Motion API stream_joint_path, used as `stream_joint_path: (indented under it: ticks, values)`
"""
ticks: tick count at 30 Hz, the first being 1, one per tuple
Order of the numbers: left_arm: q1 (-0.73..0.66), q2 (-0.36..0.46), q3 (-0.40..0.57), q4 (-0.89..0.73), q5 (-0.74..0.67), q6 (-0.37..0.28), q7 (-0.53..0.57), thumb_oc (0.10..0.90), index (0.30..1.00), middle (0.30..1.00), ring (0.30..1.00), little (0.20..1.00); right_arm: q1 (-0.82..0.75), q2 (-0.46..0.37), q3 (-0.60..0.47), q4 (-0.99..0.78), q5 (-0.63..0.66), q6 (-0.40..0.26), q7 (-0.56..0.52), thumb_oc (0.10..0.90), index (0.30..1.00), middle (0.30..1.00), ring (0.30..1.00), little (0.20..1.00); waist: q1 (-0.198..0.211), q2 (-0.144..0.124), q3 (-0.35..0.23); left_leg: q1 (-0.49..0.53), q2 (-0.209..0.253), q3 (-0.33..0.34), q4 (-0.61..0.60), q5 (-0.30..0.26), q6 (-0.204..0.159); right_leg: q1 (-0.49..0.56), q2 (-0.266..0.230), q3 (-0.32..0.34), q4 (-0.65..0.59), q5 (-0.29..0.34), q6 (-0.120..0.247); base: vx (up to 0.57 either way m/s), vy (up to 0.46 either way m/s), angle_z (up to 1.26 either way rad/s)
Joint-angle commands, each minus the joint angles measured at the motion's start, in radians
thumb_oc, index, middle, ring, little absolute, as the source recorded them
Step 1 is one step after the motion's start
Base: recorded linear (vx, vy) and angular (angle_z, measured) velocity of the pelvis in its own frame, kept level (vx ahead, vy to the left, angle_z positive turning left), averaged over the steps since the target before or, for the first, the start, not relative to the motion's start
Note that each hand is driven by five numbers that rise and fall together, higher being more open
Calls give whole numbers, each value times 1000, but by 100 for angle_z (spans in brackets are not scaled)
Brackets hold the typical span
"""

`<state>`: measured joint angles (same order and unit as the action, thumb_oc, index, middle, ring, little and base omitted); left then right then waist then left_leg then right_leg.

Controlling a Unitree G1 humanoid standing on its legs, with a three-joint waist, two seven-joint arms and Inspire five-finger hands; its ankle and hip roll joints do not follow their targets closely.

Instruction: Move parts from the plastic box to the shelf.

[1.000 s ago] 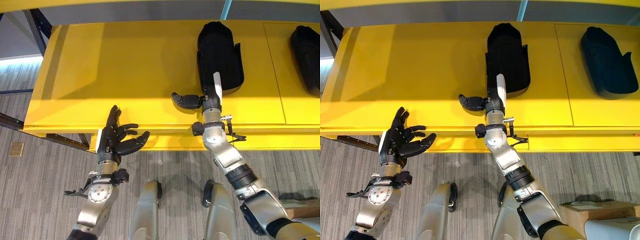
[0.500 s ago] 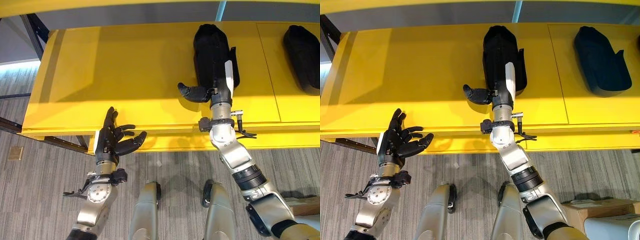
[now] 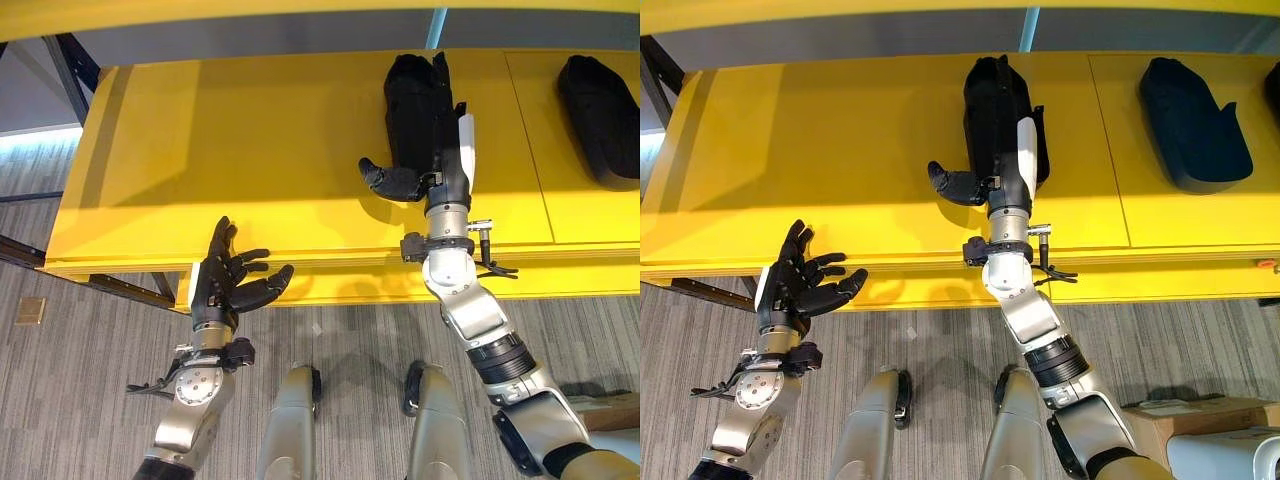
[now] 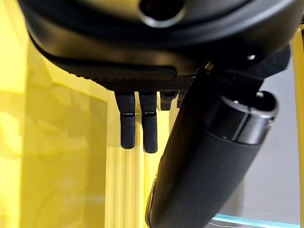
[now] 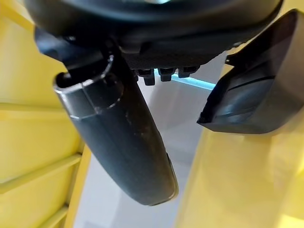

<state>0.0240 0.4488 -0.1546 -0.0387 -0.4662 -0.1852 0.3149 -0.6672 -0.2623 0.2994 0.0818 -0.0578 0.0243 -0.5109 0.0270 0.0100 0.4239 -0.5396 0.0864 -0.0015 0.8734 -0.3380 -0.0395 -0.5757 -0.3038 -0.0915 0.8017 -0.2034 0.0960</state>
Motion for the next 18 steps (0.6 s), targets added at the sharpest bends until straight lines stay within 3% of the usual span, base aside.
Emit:
stream_joint_path:
  ticks: [1, 8, 10, 18]
  values:
    - [25, 22, -44, -13, 3, 15, -30, 900, 1000, 1000, 1000, 1000, -58, -9, -78, -189, -17, -137, -23, 900, 1000, 1000, 1000, 1000, -17, -17, -20, 60, 25, -43, -83, 4, 20, 110, 7, 24, -25, -83, -32, 0, 0, 0]
    - [43, -2, -33, -12, -11, 12, -44, 900, 1000, 1000, 1000, 1000, 130, -11, -135, -279, 175, -236, 18, 900, 1000, 1000, 1000, 1000, -50, -17, -40, 117, 40, -26, -131, 25, 16, 139, 26, 34, -64, -65, -33, -12, -7, -9]
    - [54, -18, -39, -3, -20, 8, -56, 900, 1000, 1000, 1000, 1000, 221, -6, -165, -314, 225, -279, 37, 900, 1000, 1000, 1000, 1000, -64, -13, -55, 143, 45, -19, -178, 54, 8, 168, 31, 23, -115, -45, -28, 15, -35, -19]
    - [102, -55, -8, 15, -38, -2, -94, 900, 1000, 1000, 1000, 1000, 430, -36, -238, -345, 373, -332, 159, 900, 1000, 1000, 1000, 1000, -105, -1, -126, 263, 76, 11, -458, 197, -22, 268, 71, -16, -334, 40, -9, 53, -28, -3]
